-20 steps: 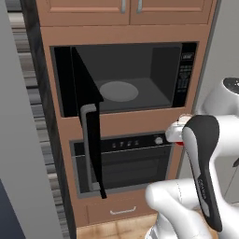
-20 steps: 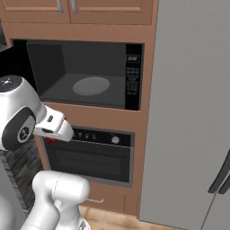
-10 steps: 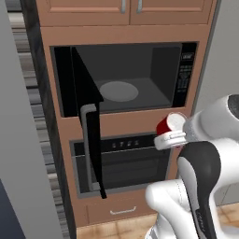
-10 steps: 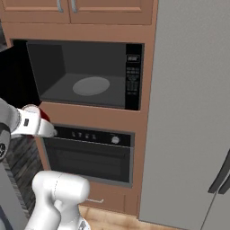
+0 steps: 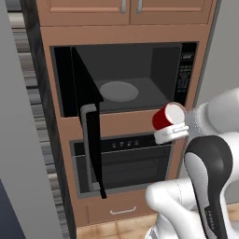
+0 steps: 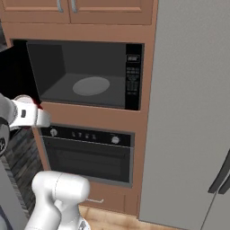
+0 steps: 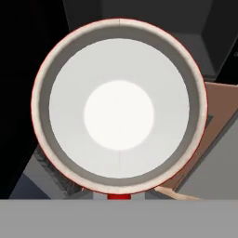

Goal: Pick the mug from the counter and place it inside the microwave. Then close the microwave.

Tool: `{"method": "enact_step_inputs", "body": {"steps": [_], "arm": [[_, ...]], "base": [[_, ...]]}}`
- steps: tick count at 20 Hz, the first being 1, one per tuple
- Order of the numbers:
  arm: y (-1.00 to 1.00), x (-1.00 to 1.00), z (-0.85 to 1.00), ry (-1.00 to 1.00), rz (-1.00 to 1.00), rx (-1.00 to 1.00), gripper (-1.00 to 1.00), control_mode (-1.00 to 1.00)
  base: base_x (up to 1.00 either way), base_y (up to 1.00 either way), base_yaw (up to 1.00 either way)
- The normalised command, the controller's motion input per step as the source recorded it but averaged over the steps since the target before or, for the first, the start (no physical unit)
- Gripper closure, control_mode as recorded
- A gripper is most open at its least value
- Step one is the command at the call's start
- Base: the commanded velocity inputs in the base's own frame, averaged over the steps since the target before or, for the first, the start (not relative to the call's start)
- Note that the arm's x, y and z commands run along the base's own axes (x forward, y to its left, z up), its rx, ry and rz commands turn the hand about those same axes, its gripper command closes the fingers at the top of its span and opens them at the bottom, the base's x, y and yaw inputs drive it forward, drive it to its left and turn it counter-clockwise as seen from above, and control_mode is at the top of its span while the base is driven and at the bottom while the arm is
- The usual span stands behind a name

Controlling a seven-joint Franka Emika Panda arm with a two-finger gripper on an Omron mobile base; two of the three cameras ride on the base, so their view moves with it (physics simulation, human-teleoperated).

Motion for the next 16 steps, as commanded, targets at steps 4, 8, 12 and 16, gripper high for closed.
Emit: {"method": "enact_step_inputs", "body": {"steps": [4,8,12,16], "arm": [[0.0,0.33,0.09,0.0,0.0,0.0,1.0,-1.0],[0.0,0.3,0.17,0.0,0.0,0.0,1.0,-1.0],[-0.04,0.15,0.17,0.0,-0.02,0.0,1.0,-1.0],[-0.01,0.33,0.02,0.02,-0.09,-0.01,1.0,-1.0]], "base": [[0.0,0.0,0.0],[0.0,0.0,0.0],[0.0,0.0,0.0],[0.0,0.0,0.0]]}}
